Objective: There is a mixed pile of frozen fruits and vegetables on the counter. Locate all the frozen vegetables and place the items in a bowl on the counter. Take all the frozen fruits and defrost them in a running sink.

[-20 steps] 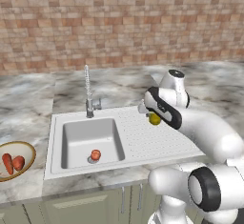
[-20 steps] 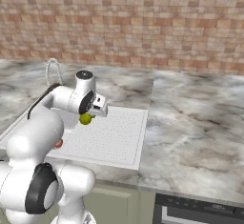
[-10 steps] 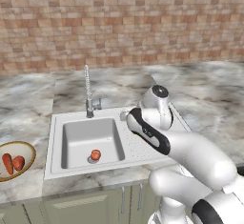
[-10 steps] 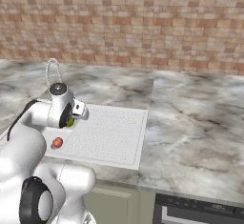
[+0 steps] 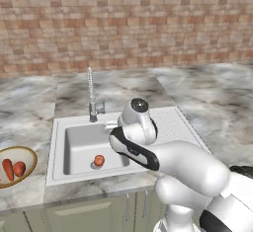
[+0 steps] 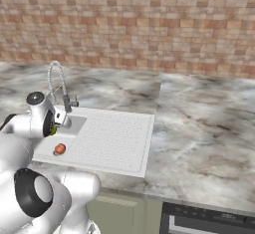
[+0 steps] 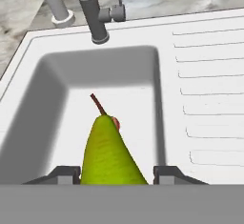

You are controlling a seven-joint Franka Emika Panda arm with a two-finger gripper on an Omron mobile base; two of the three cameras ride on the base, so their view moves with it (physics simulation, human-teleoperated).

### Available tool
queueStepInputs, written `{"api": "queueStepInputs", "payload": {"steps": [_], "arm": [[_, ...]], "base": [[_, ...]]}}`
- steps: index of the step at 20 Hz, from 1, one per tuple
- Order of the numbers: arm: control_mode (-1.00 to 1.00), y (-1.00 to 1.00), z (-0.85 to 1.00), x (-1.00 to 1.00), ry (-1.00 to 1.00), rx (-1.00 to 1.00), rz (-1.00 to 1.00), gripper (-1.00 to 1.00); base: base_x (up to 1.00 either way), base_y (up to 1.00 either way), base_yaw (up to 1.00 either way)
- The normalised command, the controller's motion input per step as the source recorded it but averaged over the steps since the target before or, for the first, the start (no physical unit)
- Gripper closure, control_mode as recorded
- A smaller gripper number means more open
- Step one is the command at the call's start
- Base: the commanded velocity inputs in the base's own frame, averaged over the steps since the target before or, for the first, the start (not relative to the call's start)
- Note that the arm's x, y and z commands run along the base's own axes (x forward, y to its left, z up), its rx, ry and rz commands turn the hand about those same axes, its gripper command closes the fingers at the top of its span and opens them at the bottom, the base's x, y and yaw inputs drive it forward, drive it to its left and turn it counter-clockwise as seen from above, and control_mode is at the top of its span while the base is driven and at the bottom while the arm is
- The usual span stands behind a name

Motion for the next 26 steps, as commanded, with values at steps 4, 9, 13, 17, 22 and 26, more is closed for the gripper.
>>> {"api": "queueStepInputs", "payload": {"steps": [4, 9, 13, 17, 22, 26], "arm": [[-1.00, 0.69, -0.01, 0.00, 0.12, -0.02, 0.00, 1.00], [-1.00, 0.00, -0.05, -0.03, 0.00, 0.00, 0.00, 1.00], [-1.00, 0.11, -0.59, -0.06, 0.01, -0.06, 0.00, 1.00], [-1.00, 0.26, -0.75, 0.01, 0.05, -0.03, 0.00, 1.00], [-1.00, 0.21, -0.47, 0.15, -0.05, 0.00, 0.00, 1.00], [-1.00, 0.06, -0.27, 0.17, -0.10, 0.00, 0.00, 1.00]], "base": [[0.00, 0.00, 0.00], [0.00, 0.00, 0.00], [0.00, 0.00, 0.00], [0.00, 0.00, 0.00], [0.00, 0.00, 0.00], [0.00, 0.00, 0.00]]}}
